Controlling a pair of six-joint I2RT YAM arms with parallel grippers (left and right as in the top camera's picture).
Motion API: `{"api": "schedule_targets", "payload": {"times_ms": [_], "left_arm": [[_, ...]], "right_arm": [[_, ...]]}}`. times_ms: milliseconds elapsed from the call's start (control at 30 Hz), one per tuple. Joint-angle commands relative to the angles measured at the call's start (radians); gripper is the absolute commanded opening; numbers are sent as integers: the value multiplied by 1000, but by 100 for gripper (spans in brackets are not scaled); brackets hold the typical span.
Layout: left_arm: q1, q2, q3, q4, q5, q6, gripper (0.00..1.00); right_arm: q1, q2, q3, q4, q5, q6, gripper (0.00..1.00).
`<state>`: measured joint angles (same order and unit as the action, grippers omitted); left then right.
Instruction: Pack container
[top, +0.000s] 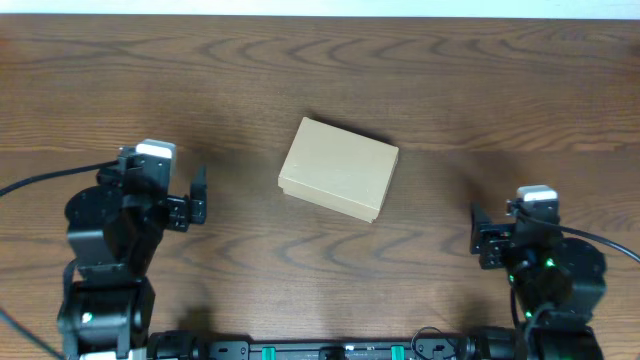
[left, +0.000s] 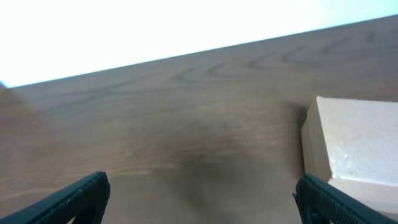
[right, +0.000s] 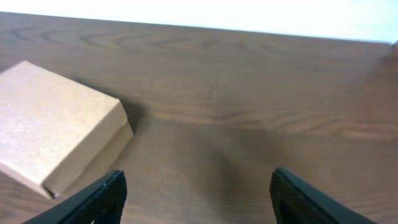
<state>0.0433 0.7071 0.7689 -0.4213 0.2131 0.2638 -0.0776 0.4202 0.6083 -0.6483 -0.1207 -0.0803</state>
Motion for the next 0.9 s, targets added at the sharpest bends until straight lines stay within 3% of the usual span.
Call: {"api": "schedule_targets", "payload": {"times_ms": [0, 67, 167, 200, 333, 600, 867], "left_arm": [[3, 29, -48, 63, 47, 29, 95], [3, 42, -55, 106, 48, 40, 95], [3, 50, -55, 159, 43, 47, 95], [3, 50, -55, 169, 43, 46, 95], [3, 50, -55, 150, 43, 43, 95], [2, 50, -55, -47, 28, 50, 95], [2, 50, -55, -141, -40, 51, 95]], "right_arm": [[-7, -3, -99, 47, 8, 39, 72], [-7, -3, -134, 111, 13, 39, 72], [-7, -3, -151, 216, 13, 6, 81], [-7, -3, -152, 254, 13, -29, 99], [-7, -2, -152, 315, 12, -100, 99], [-7, -2, -152, 320, 11, -47, 99], [-7, -2, -152, 318, 12, -47, 99]]}}
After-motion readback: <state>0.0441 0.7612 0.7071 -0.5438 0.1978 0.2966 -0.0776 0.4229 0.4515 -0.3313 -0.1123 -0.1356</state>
